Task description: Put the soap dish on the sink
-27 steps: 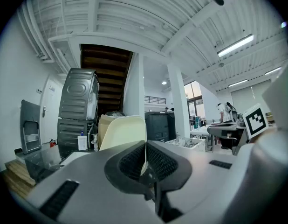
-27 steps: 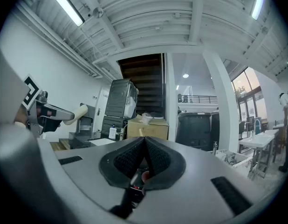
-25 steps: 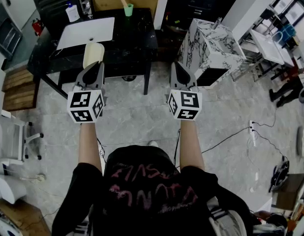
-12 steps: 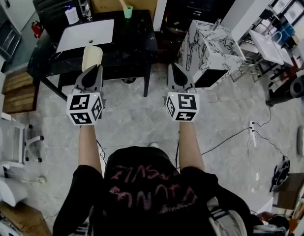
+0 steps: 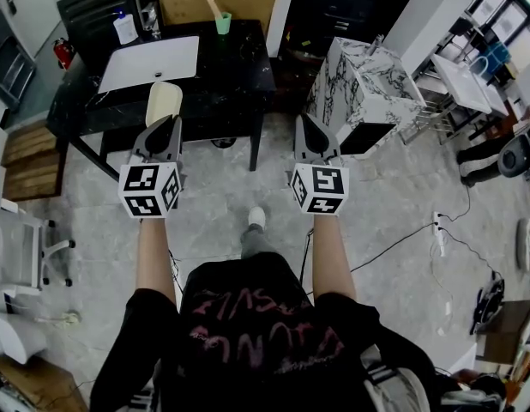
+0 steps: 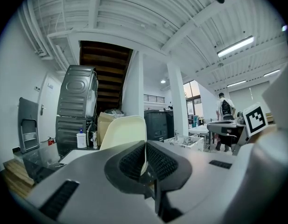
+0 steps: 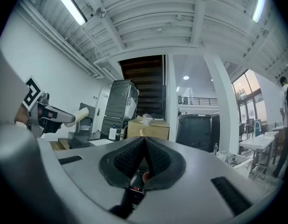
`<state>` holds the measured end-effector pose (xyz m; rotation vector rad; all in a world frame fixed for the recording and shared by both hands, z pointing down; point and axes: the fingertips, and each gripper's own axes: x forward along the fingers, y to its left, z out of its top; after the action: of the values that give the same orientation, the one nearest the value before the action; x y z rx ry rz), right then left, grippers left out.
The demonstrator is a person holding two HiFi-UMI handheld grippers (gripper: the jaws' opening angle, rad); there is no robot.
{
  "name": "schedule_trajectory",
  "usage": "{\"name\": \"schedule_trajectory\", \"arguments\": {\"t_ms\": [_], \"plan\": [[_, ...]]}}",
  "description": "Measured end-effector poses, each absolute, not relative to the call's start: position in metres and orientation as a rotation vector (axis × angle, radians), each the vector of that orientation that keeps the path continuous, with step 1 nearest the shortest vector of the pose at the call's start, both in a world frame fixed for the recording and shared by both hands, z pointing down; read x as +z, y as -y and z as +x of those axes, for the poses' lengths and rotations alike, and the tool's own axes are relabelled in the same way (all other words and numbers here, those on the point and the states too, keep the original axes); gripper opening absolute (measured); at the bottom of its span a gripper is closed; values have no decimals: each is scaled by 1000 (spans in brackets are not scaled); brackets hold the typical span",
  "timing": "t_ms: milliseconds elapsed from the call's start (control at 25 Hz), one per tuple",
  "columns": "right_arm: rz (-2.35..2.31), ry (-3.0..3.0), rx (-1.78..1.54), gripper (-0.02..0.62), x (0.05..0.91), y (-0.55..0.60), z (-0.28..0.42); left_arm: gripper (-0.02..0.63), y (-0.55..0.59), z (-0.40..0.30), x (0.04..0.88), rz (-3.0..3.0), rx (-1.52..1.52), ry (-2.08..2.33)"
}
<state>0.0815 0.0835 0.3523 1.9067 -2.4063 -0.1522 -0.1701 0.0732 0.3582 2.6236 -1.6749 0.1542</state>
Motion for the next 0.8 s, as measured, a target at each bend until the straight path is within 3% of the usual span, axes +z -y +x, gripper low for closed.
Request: {"name": "schedule_trajectory", "arguments": {"t_ms": [800], "plan": [[1906,2398,-60,14,388,33,95,25,33,-159,396,2603,283,1639]]}}
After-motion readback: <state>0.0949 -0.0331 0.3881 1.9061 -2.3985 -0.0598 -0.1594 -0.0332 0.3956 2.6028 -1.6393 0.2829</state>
